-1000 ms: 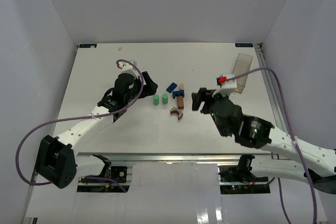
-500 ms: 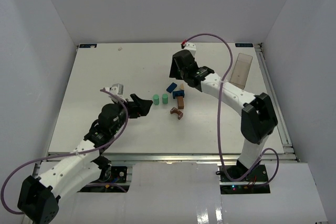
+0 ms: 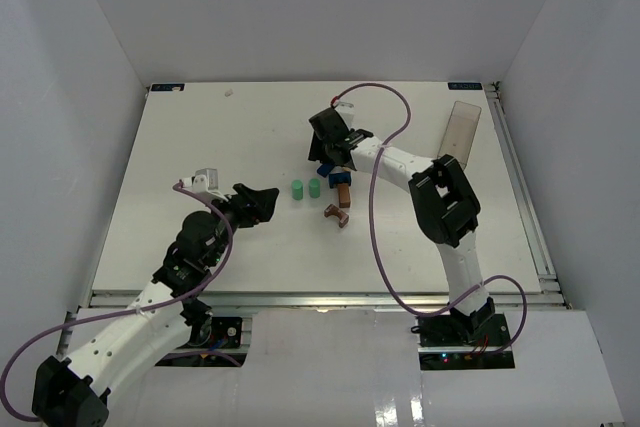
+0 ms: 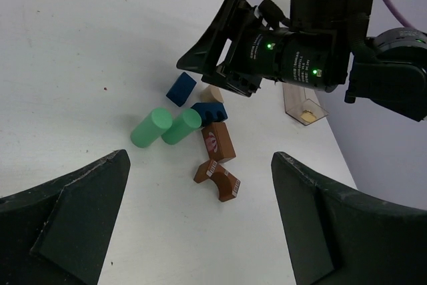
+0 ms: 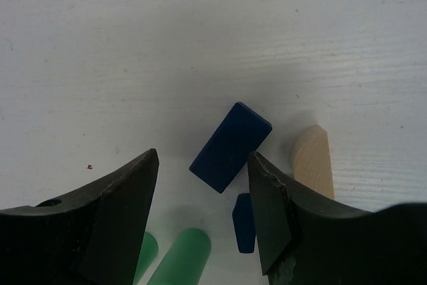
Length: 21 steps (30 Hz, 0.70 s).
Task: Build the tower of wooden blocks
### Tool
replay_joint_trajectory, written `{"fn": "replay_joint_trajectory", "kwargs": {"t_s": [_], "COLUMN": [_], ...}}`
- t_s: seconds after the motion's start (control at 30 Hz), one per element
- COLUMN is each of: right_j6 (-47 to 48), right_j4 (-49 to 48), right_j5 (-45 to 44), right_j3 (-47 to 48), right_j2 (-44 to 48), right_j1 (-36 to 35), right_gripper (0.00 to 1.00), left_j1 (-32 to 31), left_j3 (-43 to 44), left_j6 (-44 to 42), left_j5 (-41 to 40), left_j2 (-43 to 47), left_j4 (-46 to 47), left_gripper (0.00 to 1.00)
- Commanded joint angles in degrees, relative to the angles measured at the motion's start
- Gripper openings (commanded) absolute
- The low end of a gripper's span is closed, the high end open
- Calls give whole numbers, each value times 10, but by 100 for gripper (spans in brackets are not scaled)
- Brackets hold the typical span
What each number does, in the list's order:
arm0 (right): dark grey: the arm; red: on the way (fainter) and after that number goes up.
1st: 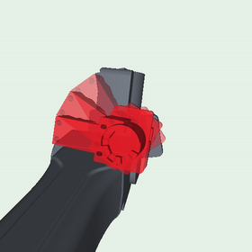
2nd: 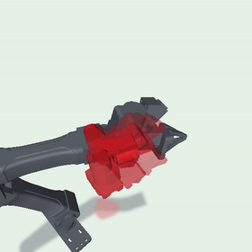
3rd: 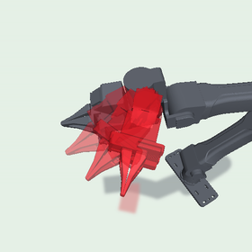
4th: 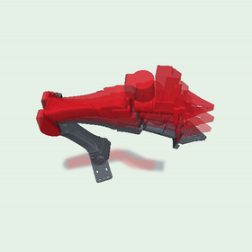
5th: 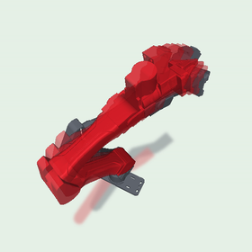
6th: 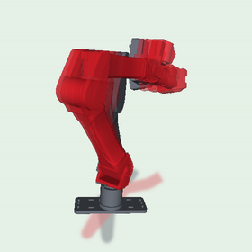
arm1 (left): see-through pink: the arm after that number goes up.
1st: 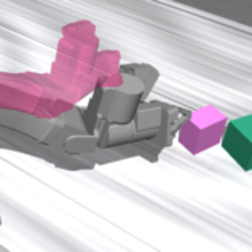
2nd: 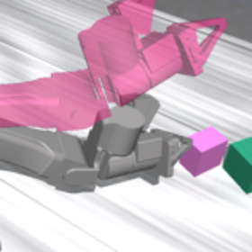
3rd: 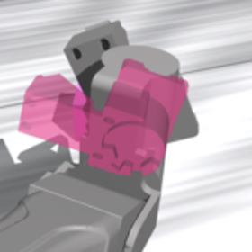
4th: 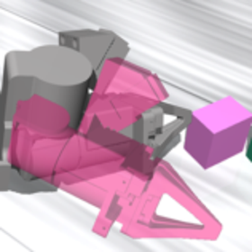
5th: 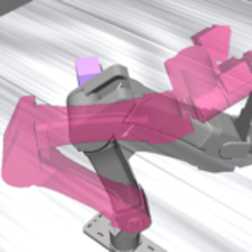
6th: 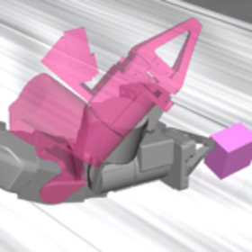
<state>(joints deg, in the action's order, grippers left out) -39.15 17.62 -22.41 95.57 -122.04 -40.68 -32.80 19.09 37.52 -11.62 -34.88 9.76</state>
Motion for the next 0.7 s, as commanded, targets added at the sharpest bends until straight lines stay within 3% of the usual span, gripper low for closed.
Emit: {"fn": "replay_joint_trajectory", "kwargs": {"t_s": [0.0,0.33,0.67], "right_j6": [-57,-109,-82], "right_j4": [21,64,83], "right_j5": [-24,-36,-39], "right_j3": [15,41,97], "right_j2": [-14,-52,-101], "right_j1": [3,1,0], "right_gripper": [63,69,67], "left_j1": [-3,-3,-4], "left_j3": [5,1,3], "left_j6": [1,0,0], "left_j5": [0,-2,-1], "left_j2": [1,24,22], "left_j4": [6,3,2], "left_gripper": [98,98,98]}}
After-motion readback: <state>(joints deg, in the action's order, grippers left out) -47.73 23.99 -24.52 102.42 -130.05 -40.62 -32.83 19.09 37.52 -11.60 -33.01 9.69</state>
